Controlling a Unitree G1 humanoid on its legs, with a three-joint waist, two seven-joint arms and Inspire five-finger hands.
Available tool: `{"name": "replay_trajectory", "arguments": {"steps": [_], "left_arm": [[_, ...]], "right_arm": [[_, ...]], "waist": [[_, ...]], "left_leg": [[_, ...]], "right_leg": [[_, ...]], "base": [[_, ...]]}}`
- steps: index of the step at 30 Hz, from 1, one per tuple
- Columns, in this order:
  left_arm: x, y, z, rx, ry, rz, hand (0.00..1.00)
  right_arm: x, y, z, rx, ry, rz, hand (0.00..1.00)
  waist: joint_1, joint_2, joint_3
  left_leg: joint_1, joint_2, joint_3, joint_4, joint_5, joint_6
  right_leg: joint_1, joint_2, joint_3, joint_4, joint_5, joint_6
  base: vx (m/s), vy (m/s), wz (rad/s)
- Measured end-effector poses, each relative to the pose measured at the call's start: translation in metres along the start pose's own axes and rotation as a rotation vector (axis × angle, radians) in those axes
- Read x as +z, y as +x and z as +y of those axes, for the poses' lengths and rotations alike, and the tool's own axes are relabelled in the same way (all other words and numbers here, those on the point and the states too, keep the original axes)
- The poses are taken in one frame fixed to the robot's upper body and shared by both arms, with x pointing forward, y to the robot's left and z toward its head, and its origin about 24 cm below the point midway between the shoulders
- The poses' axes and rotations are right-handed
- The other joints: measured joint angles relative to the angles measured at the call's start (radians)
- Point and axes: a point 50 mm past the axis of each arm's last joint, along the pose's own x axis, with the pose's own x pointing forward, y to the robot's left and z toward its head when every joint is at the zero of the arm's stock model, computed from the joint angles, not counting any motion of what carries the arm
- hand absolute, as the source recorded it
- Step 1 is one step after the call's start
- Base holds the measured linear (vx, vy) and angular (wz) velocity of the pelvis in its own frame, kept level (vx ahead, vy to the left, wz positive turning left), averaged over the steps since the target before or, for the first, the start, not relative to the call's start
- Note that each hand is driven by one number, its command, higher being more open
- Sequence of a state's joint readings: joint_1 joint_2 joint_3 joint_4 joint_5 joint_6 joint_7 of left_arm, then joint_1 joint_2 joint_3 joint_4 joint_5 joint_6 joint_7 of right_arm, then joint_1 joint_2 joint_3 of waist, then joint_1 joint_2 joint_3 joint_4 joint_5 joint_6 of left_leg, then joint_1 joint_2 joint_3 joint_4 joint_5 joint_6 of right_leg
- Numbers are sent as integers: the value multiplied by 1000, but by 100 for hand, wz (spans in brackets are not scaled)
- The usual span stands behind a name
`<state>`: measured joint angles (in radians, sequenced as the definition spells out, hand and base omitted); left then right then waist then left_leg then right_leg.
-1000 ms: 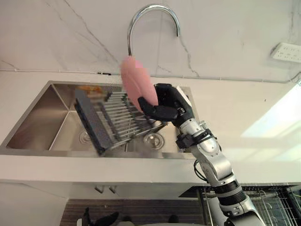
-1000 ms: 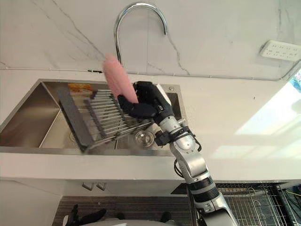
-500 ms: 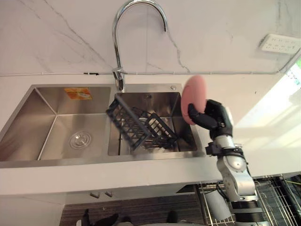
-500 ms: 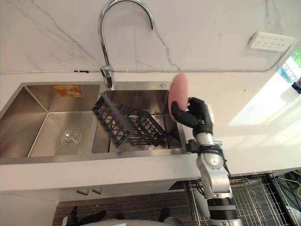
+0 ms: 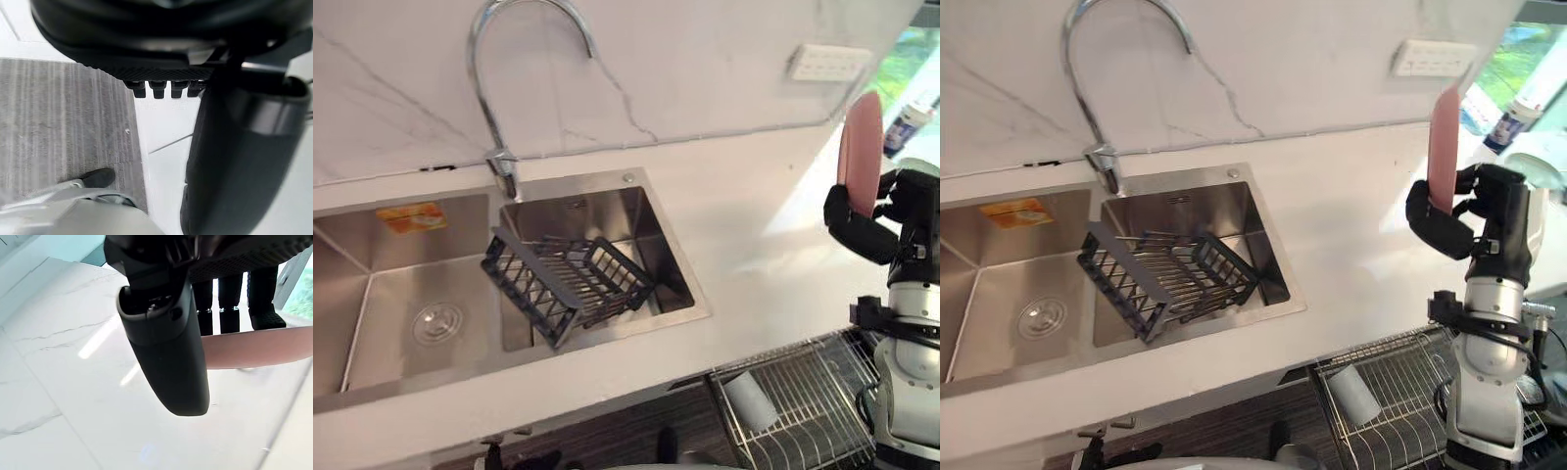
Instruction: Walk over to the sink, pick up the cup, carry it to the dishwasher, place the cup inside the dishwasher, then close the dishwasher door
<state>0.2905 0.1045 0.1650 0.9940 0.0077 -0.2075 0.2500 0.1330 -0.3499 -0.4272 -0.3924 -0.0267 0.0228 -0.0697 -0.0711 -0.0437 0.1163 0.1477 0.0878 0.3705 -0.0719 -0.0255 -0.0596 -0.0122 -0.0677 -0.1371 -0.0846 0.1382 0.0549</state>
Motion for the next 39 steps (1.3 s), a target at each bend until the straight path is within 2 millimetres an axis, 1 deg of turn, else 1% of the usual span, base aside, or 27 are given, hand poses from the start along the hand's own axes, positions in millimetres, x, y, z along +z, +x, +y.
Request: {"name": "replay_trajectory", "arguments": {"steps": [4, 5, 6, 7, 8, 9, 10, 11, 12, 13, 14, 15, 16, 18, 19, 21, 22, 24, 25, 26, 27, 28, 30, 33, 35, 38, 39], "left_arm": [[-10, -2, 5, 16, 10, 54, 100], [-11, -2, 6, 19, 16, 67, 100], [-12, -2, 7, 22, 16, 75, 100], [-15, -2, 10, 32, -5, 94, 100], [-15, -2, 10, 30, -14, 101, 100], [-17, -2, 13, 37, -22, 110, 100], [-18, -3, 15, 44, -28, 116, 100], [-19, -3, 17, 53, -52, 126, 100], [-18, -2, 19, 63, -67, 123, 100], [-15, 0, 22, 72, -73, 117, 100], [-14, 0, 23, 78, -78, 119, 100], [-14, 1, 21, 77, -87, 131, 100], [-15, 1, 21, 77, -88, 136, 100], [-13, 2, 22, 73, -88, 129, 100], [-13, 2, 22, 70, -89, 128, 100], [-12, 2, 22, 66, -88, 121, 100], [-11, 2, 21, 65, -94, 116, 100], [-12, 0, 19, 79, -140, 112, 100], [-18, -4, 16, 75, -142, 130, 100], [-23, -7, 11, 58, -136, 143, 100], [-24, -8, 8, 48, -136, 143, 100], [-18, -7, 2, 33, -132, 127, 100], [-15, -5, 3, 28, -104, 119, 100], [-11, -4, -2, 0, -91, 106, 100], [-8, -3, -6, -21, -82, 98, 100], [0, 0, -9, -43, -86, 81, 100], [6, 3, -10, -54, -85, 65, 100]], "right_arm": [[-17, -20, 2, 19, -60, 94, 0], [-19, -23, 3, 23, -83, 107, 0], [-19, -24, 4, 25, -101, 109, 0], [-18, -23, 7, 26, -130, 99, 0], [-17, -22, 10, 30, -145, 91, 0], [-17, -23, 14, 48, -164, 90, 0], [-18, -23, 16, 57, -169, 87, 0], [-17, -22, 20, 70, -193, 72, 0], [-14, -20, 26, 88, -211, 50, 0], [-13, -18, 29, 100, -214, 39, 0], [-13, -18, 36, 132, -214, 33, 0], [-16, -20, 41, 164, -221, 49, 0], [-20, -23, 44, 192, -230, 67, 0], [-25, -31, 48, 244, -239, 97, 0], [-25, -32, 49, 256, -237, 102, 0], [-28, -35, 51, 283, -238, 120, 0], [-30, -36, 52, 290, -237, 139, 0], [-32, -36, 60, 315, -223, 151, 0], [-33, -35, 69, 344, -209, 148, 0], [-36, -33, 77, 366, -198, 155, 0], [-39, -33, 79, 371, -197, 164, 0], [-49, -35, 79, 373, -213, 206, 0], [-60, -38, 78, 376, -223, 254, 0], [-84, -47, 79, 374, -244, 360, 0], [-92, -47, 80, 363, -252, 390, 0], [-101, -37, 85, 334, -257, 414, 0], [-103, -30, 87, 312, -260, 416, 0]], "waist": [[-13, -5, 4], [-30, -8, 11], [-34, -6, 12], [-16, 12, 19], [-11, 13, 30], [-14, 14, 30], [-14, 15, 29], [-2, 6, 24], [7, -10, 20], [7, -10, 22], [11, -12, 22], [20, 1, 29], [25, 5, 27], [30, 14, 25], [30, 15, 25], [31, 15, 26], [32, 23, 27], [54, 23, 29], [74, 26, 33], [82, 28, 35], [83, 31, 34], [81, 42, 41], [77, 44, 46], [83, 52, 67], [86, 61, 74], [89, 67, 86], [93, 70, 104]], "left_leg": [[-28, -4, 106, 63, -43, 9], [-51, 4, 128, 115, -66, 18], [-62, 10, 149, 131, -75, 24], [-75, 41, 220, 135, -85, 42], [-70, 59, 259, 145, -86, 44], [-64, 67, 293, 153, -87, 44], [-62, 68, 311, 158, -87, 45], [-67, 68, 344, 182, -89, 45], [-88, 74, 379, 234, -104, 39], [-104, 76, 386, 261, -114, 36], [-120, 78, 400, 280, -119, 30], [-127, 99, 419, 301, -121, 30], [-128, 115, 431, 305, -122, 32], [-132, 138, 445, 334, -139, 38], [-132, 141, 448, 335, -139, 37], [-146, 157, 446, 368, -137, 40], [-157, 175, 439, 406, -142, 34], [-193, 181, 307, 459, -142, 36], [-202, 162, 159, 456, -143, 35], [-193, 139, 78, 423, -143, 35], [-186, 130, 58, 400, -143, 34], [-168, 120, 48, 342, -137, -3], [-162, 112, 48, 329, -132, -16], [-150, 94, 41, 315, -132, -16], [-153, 86, 31, 308, -131, -14], [-183, 72, 12, 302, -126, -7], [-196, 67, 3, 304, -122, -4]], "right_leg": [[-90, 10, 93, 72, 16, 8], [-128, 17, 88, 111, 34, 22], [-142, 24, 79, 100, 66, 29], [-148, 39, 31, 88, 93, 29], [-176, 30, -81, 262, -39, -50], [-178, -7, -189, 470, -189, -79], [-165, -27, -220, 531, -234, -73], [-124, -63, -247, 567, -280, -62], [-95, -70, -239, 503, -288, -45], [-85, -60, -248, 451, -287, -45], [-44, -37, -242, 332, -280, -34], [4, 1, -222, 193, -217, -31], [42, 26, -209, 99, -178, -30], [84, 49, -217, -9, -154, -38], [82, 51, -219, -8, -153, -39], [78, 51, -226, -6, -121, -54], [72, 59, -219, -6, -112, -50], [56, 69, -175, -6, -95, -68], [48, 75, -124, -6, -88, -68], [34, 76, -83, -6, -78, -70], [26, 76, -70, -6, -72, -67], [12, 75, -59, -6, -61, -58], [12, 69, -59, -6, -58, -54], [22, 54, -66, -6, -52, -46], [18, 46, -75, -7, -51, -42], [-6, 35, -91, -7, -54, -32], [-15, 31, -99, -7, -52, -30]], "base": [[-64, 33, -75], [-126, 30, -73], [-185, 22, -104], [-203, 16, -118], [-190, 16, -138], [-111, 8, -95], [-64, -22, -97], [-65, -71, -99], [-82, -93, -94], [-112, -132, -82], [-145, -151, -64], [-187, -156, -67], [-173, -112, -44], [-177, -47, -27], [-159, -3, -14], [-99, 19, -3], [-102, 25, -19], [-94, 19, -66], [-35, 25, -119], [-10, 32, -113], [0, 60, -76], [-2, 41, -32], [-4, 53, -6], [-13, 88, 7], [-28, 67, 16], [-19, 36, 19], [4, 21, 19]]}}
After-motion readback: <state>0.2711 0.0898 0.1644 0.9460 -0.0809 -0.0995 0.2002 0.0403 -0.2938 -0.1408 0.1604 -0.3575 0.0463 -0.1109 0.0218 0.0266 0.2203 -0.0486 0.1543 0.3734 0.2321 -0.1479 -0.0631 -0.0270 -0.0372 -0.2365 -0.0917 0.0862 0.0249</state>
